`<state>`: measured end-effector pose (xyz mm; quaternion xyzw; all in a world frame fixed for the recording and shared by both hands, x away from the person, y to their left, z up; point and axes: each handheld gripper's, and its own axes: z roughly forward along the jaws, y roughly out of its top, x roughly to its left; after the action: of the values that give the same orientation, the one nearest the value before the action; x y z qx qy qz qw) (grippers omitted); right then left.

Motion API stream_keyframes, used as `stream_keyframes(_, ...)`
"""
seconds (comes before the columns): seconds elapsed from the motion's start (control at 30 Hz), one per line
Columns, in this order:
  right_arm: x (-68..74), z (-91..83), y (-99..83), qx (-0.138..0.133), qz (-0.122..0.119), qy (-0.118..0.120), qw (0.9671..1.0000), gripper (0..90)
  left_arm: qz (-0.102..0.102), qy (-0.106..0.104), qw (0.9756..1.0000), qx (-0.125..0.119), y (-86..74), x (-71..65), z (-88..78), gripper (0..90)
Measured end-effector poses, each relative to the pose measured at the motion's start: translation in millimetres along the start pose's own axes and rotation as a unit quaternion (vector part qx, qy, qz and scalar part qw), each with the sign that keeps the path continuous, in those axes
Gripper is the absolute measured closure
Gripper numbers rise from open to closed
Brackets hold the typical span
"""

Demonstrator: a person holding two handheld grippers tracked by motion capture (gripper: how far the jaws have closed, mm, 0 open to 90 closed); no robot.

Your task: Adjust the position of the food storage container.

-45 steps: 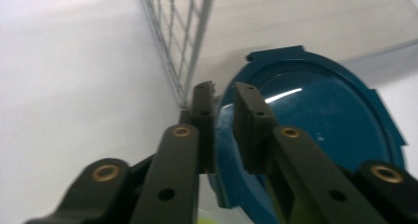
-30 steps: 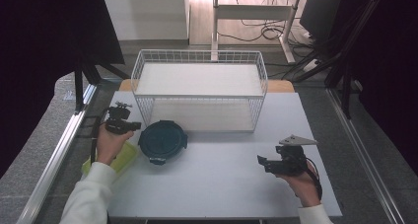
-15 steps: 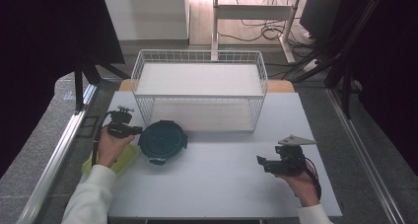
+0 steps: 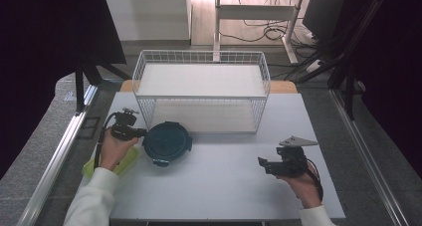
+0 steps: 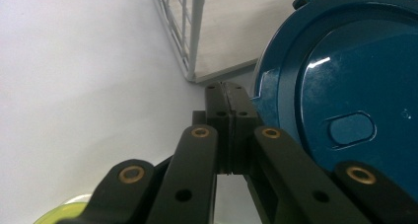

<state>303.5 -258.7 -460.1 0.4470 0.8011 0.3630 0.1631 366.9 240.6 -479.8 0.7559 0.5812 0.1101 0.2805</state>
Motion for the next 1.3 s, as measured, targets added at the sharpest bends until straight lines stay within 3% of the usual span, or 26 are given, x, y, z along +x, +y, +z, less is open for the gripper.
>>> stream_keyframes(0.47, -1.7, -1.1, 0.8, -0.002, 0.001, -0.001, 1.0000, 19.9, 0.027, -0.013, 0.9995, 0.003, 3.4, -16.5, 3.6, 90.0)
stream_keyframes(1.3, -1.8, 0.5, 0.2, 0.002, 0.001, -0.001, 1.0000, 19.9, 0.048, -0.046, 0.9978, 0.003, 4.7, -38.0, 11.0, 90.0)
